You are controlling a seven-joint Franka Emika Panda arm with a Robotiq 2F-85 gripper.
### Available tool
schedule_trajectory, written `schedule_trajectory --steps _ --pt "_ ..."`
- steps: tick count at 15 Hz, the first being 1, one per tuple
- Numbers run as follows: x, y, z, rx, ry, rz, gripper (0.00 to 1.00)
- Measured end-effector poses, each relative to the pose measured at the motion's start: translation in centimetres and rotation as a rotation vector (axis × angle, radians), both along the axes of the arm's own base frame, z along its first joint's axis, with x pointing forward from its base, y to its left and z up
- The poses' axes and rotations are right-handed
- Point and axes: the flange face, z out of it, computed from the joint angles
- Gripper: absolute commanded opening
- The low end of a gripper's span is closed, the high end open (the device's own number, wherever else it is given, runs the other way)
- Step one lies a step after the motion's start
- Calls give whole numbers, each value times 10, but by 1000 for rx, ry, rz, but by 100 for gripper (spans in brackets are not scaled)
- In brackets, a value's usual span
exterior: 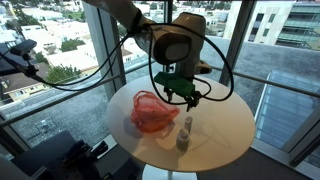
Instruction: Take a bottle out of the carrier bag
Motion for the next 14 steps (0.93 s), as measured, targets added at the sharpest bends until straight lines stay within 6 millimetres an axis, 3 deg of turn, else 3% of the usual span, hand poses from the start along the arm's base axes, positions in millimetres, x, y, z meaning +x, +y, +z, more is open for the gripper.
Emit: schedule_trajectory --steps 10,14 --pt "-31 36 62 -50 123 -13 100" --pt "-43 43 71 -40 152 -7 100"
